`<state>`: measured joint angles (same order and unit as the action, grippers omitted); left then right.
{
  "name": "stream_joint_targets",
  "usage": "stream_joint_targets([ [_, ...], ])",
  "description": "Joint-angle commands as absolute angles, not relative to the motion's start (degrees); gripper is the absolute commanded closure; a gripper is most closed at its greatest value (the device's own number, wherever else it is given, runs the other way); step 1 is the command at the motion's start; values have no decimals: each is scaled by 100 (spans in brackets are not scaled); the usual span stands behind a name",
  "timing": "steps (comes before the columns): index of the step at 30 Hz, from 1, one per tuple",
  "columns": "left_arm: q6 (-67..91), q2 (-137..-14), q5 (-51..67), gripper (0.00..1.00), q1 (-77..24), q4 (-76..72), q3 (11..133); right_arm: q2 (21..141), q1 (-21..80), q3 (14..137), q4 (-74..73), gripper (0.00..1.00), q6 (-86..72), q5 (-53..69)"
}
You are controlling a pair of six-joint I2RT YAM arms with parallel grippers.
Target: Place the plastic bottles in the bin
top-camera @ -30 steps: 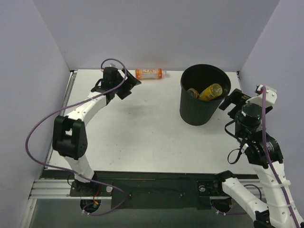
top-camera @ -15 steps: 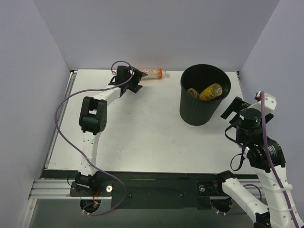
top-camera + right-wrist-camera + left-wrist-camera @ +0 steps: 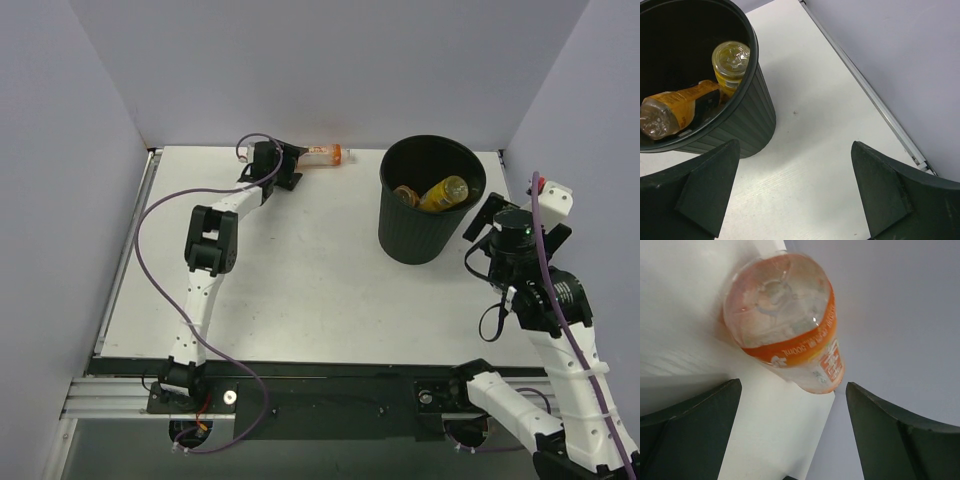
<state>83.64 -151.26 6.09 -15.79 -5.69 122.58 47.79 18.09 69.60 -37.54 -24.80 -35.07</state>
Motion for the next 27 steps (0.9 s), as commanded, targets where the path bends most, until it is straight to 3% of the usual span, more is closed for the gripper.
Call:
stream_joint_targets([
  [1,8560,-15284,255,3,-1529,-642,12761,5001,1837,7172,-3797,13,-2373,-3788],
  [24,10256,-15996,-597,3,-1661,378,13421,5440,1837,7348,-3735,13,-2355,-3788],
  [27,10301,-15961,-650,8,-1679,588,13395,5467,1837,7356,-3744,13,-2355,-3779],
])
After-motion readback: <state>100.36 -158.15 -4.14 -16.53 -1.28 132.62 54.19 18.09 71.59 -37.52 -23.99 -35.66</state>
